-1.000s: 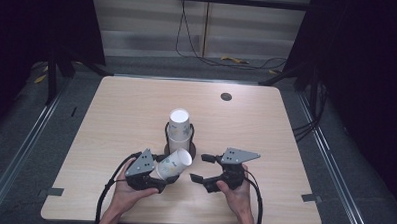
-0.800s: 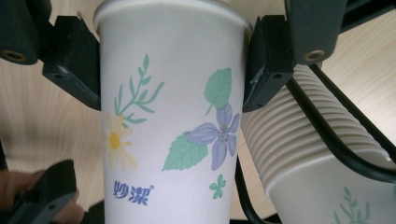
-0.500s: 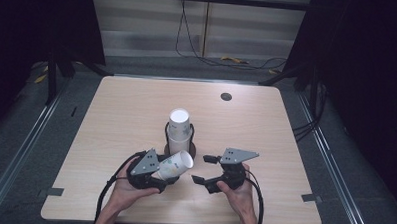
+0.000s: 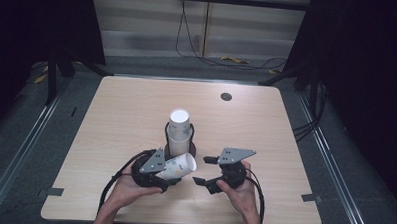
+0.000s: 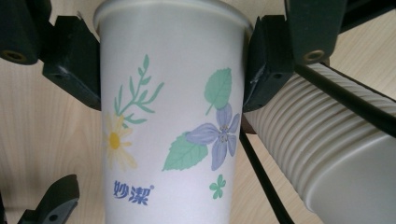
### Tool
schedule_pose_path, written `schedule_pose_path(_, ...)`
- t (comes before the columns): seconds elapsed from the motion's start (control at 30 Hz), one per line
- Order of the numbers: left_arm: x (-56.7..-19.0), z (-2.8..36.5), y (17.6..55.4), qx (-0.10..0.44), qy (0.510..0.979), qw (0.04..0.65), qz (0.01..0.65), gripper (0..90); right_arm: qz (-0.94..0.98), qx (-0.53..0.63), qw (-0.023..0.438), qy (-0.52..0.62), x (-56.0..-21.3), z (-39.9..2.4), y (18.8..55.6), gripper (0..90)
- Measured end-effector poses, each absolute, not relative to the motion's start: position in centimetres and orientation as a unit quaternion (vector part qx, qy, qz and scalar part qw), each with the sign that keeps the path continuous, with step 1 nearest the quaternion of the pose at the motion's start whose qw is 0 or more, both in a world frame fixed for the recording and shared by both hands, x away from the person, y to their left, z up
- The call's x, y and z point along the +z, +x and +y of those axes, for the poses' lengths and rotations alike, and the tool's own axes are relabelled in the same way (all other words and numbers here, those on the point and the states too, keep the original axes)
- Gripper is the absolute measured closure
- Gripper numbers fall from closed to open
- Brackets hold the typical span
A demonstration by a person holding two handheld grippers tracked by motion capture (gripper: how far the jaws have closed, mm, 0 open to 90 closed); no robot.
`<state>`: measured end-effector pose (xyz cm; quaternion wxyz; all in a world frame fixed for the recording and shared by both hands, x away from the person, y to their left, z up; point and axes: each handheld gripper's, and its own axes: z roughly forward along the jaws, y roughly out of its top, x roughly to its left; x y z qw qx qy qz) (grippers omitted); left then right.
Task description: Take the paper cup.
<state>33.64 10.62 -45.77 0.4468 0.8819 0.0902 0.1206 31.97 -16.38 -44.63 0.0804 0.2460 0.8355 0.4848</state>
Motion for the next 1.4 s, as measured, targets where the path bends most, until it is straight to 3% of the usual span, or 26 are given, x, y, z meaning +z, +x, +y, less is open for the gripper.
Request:
schedule_pose_path(0.53,-45.4,9.6,33.6,0.126,0.910,0.390,0.064,28.9,0.865,0.449,0.061,0.215,-44.3,-15.2,32.5,24.9)
schedule_pose_path(0.73,-45.6,9.1,33.4,0.123,0.919,0.370,0.054,28.9,0.874,0.433,0.047,0.214,-44.3,-15.0,32.8,21.6)
schedule_pose_path(1.4,-45.7,8.1,32.9,0.110,0.932,0.345,0.027,29.1,0.906,0.372,-0.008,0.201,-44.6,-14.1,33.9,23.4)
